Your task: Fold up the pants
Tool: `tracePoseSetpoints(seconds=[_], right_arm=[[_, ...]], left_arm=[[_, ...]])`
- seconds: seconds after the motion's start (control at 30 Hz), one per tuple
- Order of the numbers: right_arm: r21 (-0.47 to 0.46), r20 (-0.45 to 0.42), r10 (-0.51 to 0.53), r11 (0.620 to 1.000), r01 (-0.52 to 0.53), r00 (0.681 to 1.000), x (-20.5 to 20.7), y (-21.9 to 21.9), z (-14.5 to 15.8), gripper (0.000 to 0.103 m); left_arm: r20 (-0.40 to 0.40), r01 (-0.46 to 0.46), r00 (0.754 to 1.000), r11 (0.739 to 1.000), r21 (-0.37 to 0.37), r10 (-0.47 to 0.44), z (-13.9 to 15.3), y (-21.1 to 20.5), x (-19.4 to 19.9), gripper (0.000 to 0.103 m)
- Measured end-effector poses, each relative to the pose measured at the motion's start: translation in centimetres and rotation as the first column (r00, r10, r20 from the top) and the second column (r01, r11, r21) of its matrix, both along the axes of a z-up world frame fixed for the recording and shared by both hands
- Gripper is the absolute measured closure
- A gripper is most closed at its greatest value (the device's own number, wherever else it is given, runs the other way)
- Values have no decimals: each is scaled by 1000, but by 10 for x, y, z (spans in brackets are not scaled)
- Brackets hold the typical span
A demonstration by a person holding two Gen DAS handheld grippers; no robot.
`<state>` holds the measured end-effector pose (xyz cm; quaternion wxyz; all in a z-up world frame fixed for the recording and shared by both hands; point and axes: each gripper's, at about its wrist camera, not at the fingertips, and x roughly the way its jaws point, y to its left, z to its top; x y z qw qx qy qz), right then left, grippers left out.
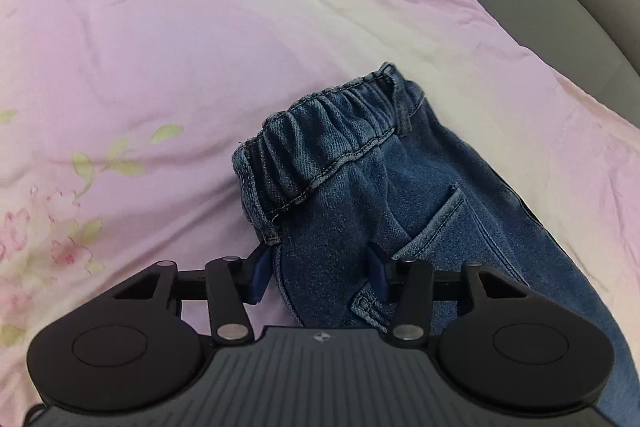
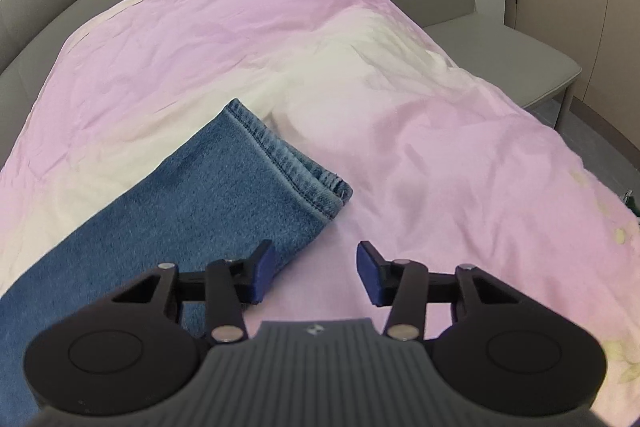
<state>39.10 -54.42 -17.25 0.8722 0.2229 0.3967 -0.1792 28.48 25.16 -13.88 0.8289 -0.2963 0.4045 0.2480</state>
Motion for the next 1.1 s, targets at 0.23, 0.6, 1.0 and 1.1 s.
tracePoseSetpoints(seconds=[0.23,0.6,1.0,1.1], right_arm=[[31,37,-42,999,41,998,30,-10,-11,90],[-155,64,102,984,-91,993,56,-3,21,98],[-30,66,40,999,-38,997,28,-35,-8,66],[98,83,16,995,-24,996,16,-43,-19,66]], left_arm=[[-36,61,998,995,76,-59,14,-1,12,49],[-87,74,994,989,129,-63,-16,-8,8,49],[-108,69,993,988,135,-55,-16,-9,13,48],[-105,71,993,989,130,-57,-16,-9,14,48]])
